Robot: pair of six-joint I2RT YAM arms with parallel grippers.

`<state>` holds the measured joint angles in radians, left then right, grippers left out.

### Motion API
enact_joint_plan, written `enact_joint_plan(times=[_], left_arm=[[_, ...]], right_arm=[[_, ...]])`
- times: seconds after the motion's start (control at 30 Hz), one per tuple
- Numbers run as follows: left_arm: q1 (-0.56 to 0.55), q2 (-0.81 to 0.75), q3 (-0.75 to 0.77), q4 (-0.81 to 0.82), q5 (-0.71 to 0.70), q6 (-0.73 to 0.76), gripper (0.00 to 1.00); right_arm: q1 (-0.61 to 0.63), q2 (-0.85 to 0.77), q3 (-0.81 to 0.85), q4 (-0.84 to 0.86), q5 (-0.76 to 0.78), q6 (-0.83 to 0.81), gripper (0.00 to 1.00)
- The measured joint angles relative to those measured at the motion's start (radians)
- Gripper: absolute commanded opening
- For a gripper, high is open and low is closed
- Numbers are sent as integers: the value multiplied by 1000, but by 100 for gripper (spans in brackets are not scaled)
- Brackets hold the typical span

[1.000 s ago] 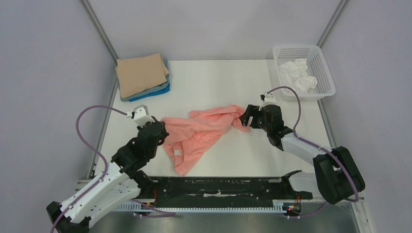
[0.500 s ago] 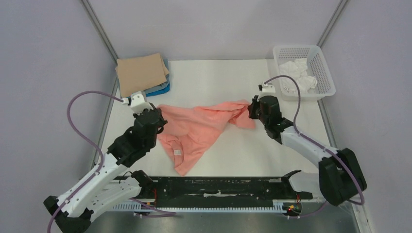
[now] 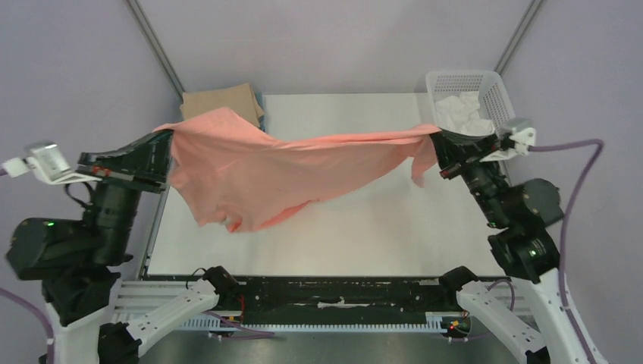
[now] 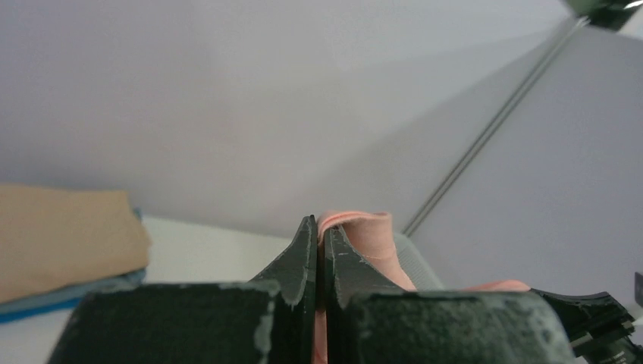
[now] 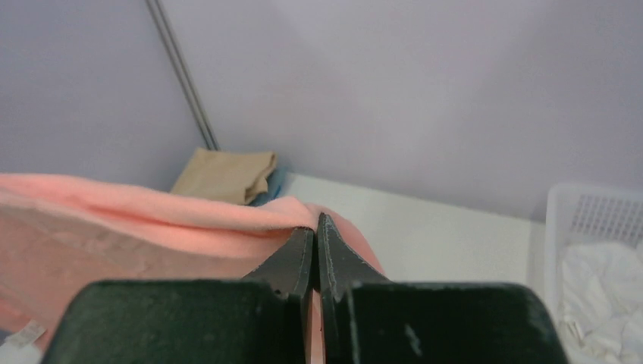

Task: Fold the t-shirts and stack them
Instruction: Flatten out the tshirt

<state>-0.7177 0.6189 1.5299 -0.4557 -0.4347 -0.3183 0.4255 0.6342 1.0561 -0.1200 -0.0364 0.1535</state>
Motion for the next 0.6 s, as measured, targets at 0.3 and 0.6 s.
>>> enact_joint_plan(times=[0.3,0.6], left_arm=[[0,124,383,-50,277,51,2],[0,289,526,-48,220,107,2]], right_arm=[[1,-31,350,-71,-146,-18,0],[1,-6,395,-77,-116,-34,0]])
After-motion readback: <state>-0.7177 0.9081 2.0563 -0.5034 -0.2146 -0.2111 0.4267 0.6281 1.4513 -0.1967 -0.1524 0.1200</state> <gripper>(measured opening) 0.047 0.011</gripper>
